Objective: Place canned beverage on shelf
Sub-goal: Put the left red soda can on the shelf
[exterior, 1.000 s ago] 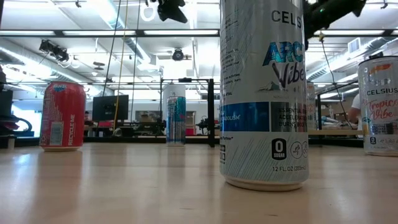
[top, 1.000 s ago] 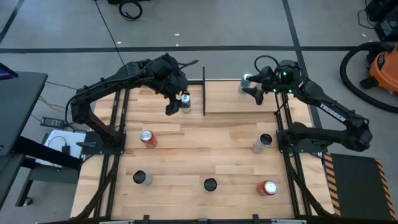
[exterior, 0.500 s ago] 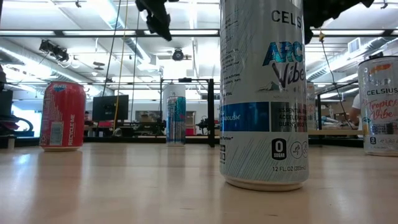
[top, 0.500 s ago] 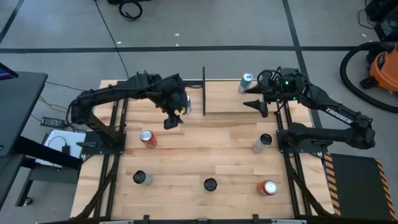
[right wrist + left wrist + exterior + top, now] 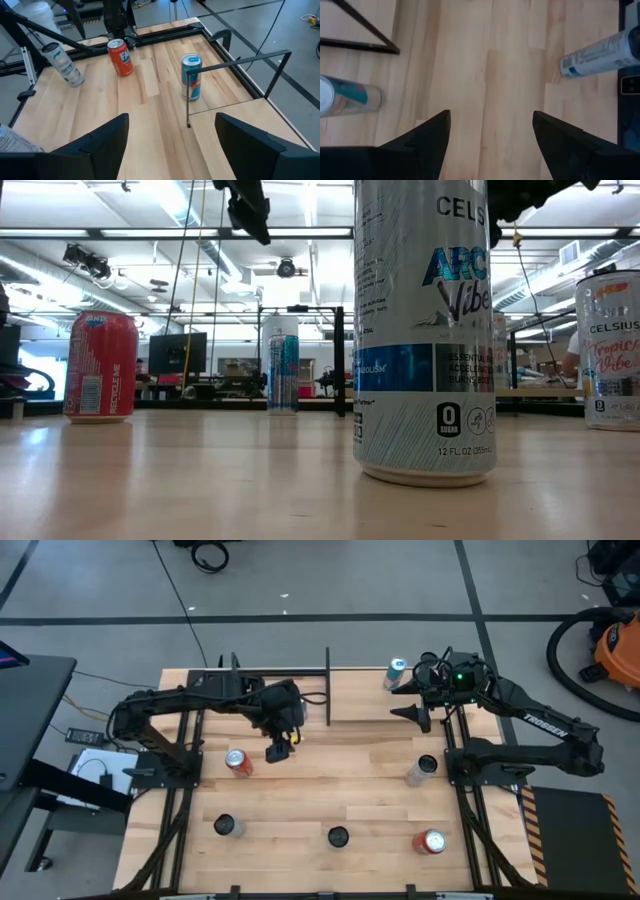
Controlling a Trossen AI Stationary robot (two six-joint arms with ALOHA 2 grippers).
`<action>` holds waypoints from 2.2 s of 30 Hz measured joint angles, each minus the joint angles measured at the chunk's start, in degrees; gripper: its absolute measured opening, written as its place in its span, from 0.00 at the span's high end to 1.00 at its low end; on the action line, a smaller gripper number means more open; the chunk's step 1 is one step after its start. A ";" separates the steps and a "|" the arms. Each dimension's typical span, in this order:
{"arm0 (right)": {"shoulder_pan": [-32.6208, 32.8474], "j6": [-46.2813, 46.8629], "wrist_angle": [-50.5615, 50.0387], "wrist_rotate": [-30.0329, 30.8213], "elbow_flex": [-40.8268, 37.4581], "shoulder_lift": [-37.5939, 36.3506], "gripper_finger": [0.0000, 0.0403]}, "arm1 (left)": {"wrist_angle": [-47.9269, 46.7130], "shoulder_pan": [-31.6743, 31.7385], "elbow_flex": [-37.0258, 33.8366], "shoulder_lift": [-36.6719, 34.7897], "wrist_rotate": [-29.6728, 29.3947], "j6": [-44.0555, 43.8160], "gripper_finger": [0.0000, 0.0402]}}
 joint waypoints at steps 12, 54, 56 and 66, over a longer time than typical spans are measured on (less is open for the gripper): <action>0.00 0.00 -0.37 2.91 0.00 0.00 0.24 | 12.70 -0.30 0.00 0.00 -0.01 -0.11 0.29; 0.00 -1.68 -3.40 2.32 0.00 1.79 0.24 | 25.44 2.65 0.02 0.33 2.50 2.87 0.11; 0.00 -1.68 -3.40 2.32 0.00 1.79 0.24 | 27.16 3.71 0.02 0.33 2.89 2.87 0.11; -0.02 -1.33 -3.46 2.32 0.00 1.79 0.24 | 37.56 6.09 0.02 0.28 -0.95 -1.69 0.11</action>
